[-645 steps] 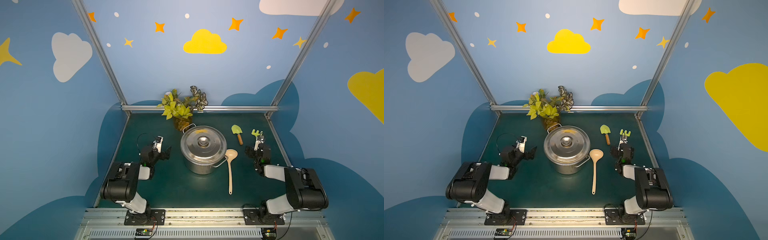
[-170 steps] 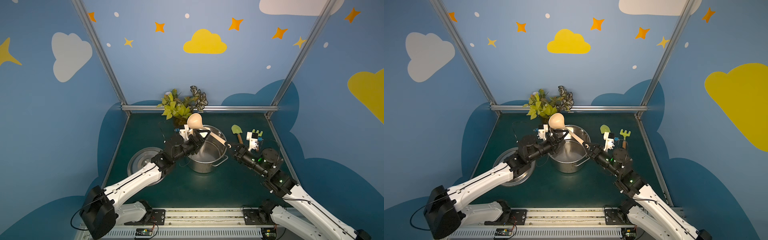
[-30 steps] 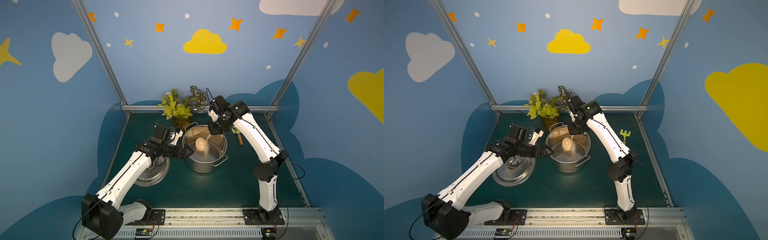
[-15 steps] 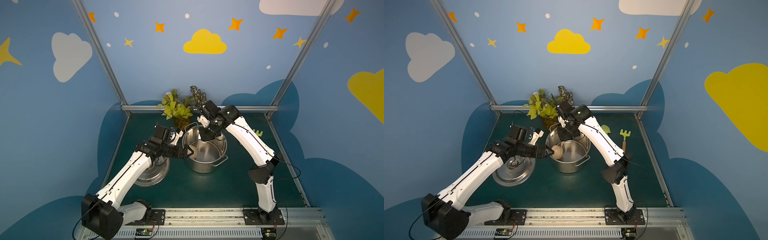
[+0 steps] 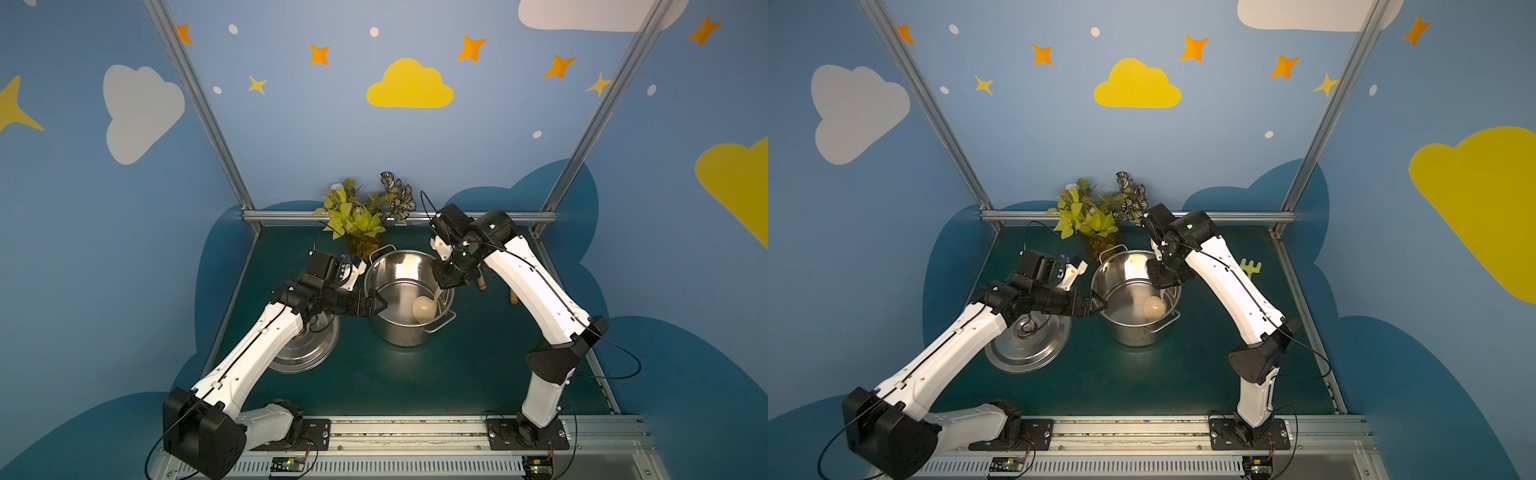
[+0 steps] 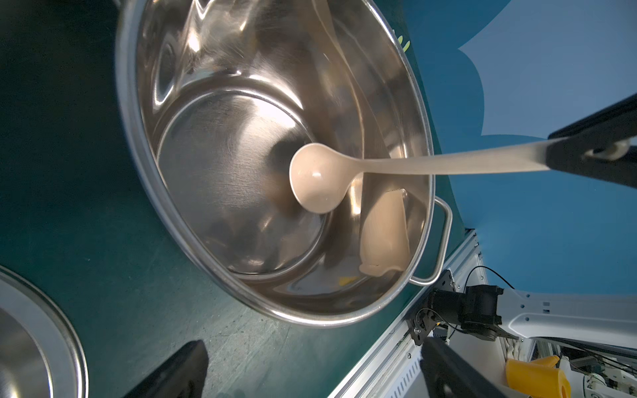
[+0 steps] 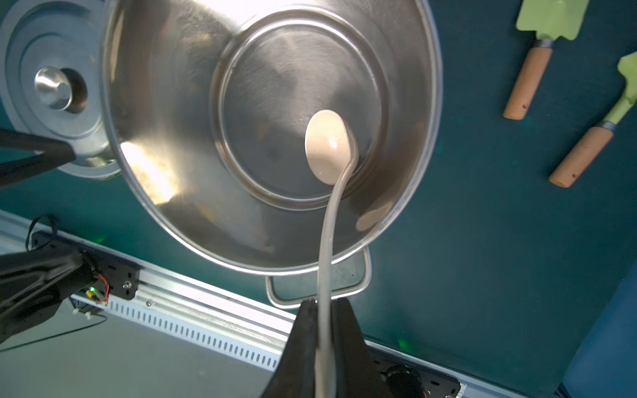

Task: Stir the soup with a spoon
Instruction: Stir the soup in the pan with a stick.

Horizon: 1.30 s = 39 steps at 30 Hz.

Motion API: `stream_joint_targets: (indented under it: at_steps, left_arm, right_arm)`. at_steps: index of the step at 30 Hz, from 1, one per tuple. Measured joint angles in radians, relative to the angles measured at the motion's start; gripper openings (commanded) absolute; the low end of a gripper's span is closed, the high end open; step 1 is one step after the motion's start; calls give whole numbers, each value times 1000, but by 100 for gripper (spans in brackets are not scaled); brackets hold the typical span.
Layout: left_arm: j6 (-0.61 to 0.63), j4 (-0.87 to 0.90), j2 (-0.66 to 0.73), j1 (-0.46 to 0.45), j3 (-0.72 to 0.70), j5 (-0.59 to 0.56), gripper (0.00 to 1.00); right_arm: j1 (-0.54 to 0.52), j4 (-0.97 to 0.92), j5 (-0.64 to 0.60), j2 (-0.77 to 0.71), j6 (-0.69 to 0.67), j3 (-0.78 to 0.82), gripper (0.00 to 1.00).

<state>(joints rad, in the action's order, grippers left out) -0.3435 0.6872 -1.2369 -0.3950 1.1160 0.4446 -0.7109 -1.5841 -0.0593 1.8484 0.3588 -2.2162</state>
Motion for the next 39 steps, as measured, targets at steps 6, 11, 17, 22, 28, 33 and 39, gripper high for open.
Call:
stream_joint_targets:
  at_steps: [6, 11, 17, 22, 28, 33, 39]
  left_arm:
    - [0, 0, 1, 0, 0, -3, 100]
    - [1, 1, 3, 0, 0, -5, 100]
    - [1, 1, 8, 0, 0, -7, 100]
    - [1, 2, 14, 0, -1, -8, 100]
    - [1, 6, 34, 0, -15, -10, 100]
    - [2, 8, 35, -1, -15, -13, 100]
    - [2, 11, 50, -1, -15, -16, 100]
  right_arm:
    - [43, 9, -24, 57, 0, -63, 0]
    - [48, 45, -26, 116, -1, -138, 0]
    - [45, 132, 19, 142, -2, -142, 0]
    - [18, 200, 72, 167, -5, -162, 0]
    - [-47, 212, 116, 179, -23, -172, 0]
    - [-103, 184, 122, 179, -29, -174, 0]
    - [-137, 87, 81, 172, -29, -172, 0]
